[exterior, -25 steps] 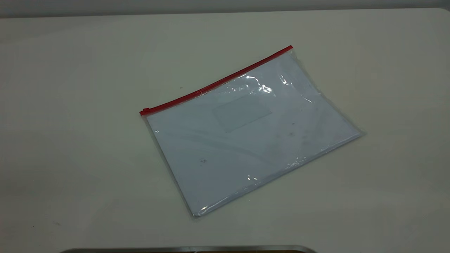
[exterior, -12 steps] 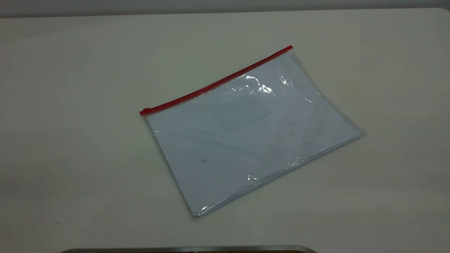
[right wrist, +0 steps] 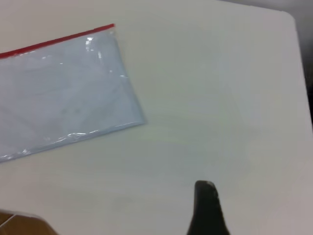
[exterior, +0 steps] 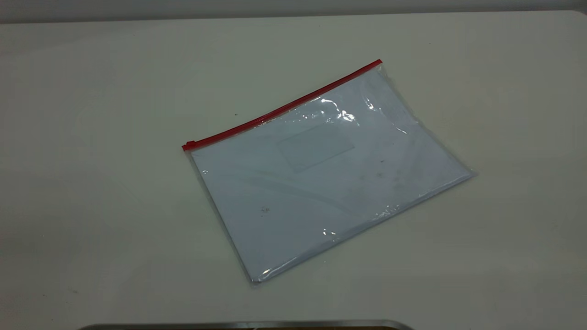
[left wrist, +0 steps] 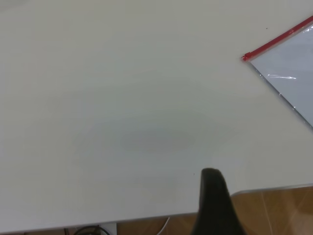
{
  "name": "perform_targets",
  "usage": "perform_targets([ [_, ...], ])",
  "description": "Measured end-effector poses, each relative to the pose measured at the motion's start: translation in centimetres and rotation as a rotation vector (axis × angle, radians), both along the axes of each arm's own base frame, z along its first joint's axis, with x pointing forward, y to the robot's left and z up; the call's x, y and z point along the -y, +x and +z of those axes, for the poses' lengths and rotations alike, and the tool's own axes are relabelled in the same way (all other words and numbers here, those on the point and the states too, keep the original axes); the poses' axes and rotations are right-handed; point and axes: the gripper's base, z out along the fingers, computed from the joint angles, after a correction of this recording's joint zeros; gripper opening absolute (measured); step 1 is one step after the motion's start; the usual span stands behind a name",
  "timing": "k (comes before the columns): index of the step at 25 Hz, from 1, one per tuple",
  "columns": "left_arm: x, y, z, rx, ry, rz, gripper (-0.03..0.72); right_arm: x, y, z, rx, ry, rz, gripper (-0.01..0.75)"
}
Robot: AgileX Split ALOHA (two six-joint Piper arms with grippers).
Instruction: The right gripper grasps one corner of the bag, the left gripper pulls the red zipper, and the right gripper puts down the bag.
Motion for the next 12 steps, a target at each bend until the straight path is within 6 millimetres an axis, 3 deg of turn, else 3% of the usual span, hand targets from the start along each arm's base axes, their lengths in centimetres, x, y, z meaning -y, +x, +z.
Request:
perform_targets([
  [12, 0.00, 0.00, 0.00, 0.000, 0.000, 0.000, 0.559, 0.18, 0.02, 0.00, 0.001, -0.004, -0.021, 0.558],
])
